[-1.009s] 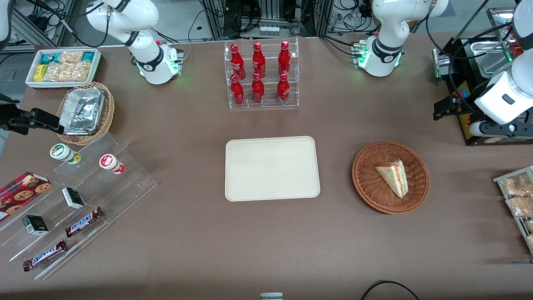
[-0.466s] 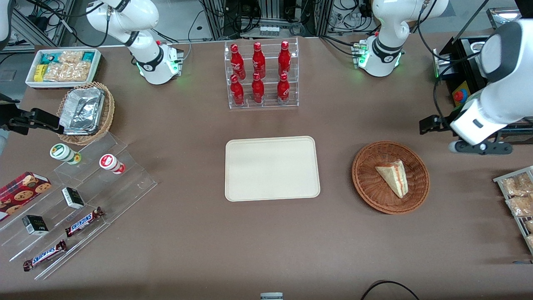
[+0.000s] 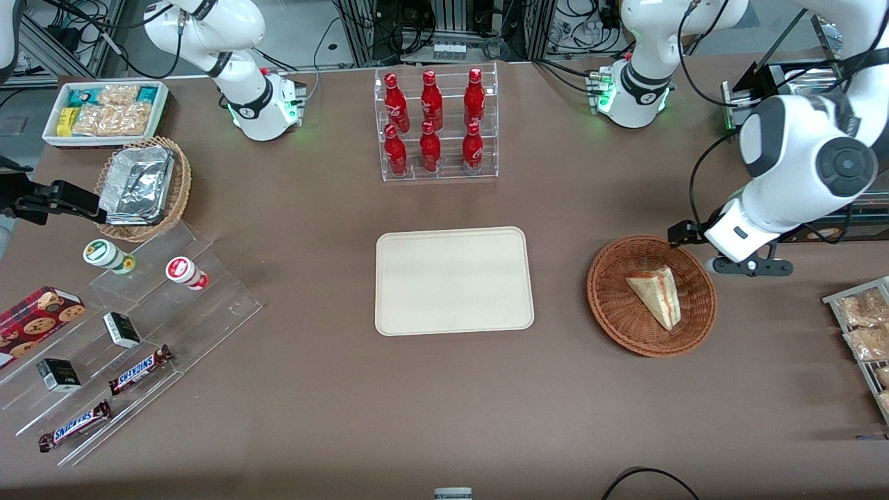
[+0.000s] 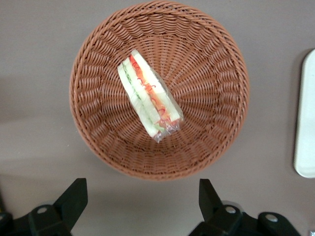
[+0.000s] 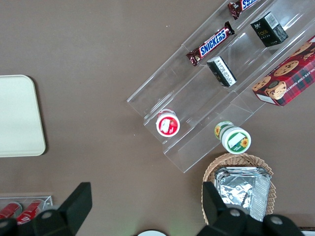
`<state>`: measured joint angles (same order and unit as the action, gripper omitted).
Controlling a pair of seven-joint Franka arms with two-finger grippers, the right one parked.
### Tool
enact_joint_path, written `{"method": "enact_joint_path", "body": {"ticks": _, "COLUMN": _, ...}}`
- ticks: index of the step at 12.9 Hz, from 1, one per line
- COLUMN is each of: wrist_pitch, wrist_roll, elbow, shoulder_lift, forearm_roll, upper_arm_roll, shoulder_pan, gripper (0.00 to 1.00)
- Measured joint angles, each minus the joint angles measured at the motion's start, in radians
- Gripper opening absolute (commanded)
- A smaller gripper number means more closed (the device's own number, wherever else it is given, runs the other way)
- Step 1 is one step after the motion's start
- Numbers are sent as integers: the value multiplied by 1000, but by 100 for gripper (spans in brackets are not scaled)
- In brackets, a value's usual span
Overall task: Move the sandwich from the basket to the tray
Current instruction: 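Move the left gripper over the wrapped sandwich in the wicker basket, then lower the left gripper and close it on the wrapped sandwich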
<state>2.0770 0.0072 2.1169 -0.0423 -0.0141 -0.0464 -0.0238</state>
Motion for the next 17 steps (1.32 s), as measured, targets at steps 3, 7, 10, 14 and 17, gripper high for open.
{"method": "enact_joint_path", "body": {"ticks": 3, "wrist_pitch": 155, "wrist_roll": -69, "elbow": 87, "shoulder_lift": -9, "forearm_roll": 0, "upper_arm_roll": 0, "shoulder_pan": 0, "gripper": 100}}
{"method": "enact_joint_path", "body": {"ticks": 7, "wrist_pitch": 224, "wrist_roll": -277, "elbow": 103, "shoulder_lift": -45, "forearm_roll": 0, "upper_arm_roll": -3, "shoulder_pan": -6, "gripper": 100}}
{"method": "enact_joint_path", "body": {"ticks": 10, "wrist_pitch": 271, "wrist_roll": -517, "elbow": 104, "shoulder_lift": -74, "forearm_roll": 0, "upper_arm_roll": -4, "shoulder_pan": -13, "gripper": 100}}
{"method": "enact_joint_path", "body": {"ticks": 14, "wrist_pitch": 330, "wrist_roll": -720, "elbow": 104, "shoulder_lift": -103, "forearm_roll": 0, "upper_arm_roll": -4, "shoulder_pan": -15, "gripper": 100}}
{"method": "enact_joint_path", "body": {"ticks": 17, "wrist_pitch": 371, "wrist_roll": -746, "elbow": 104, "shoulder_lift": -136, "forearm_roll": 0, "upper_arm_roll": -4, "shoulder_pan": -16, "gripper": 100}}
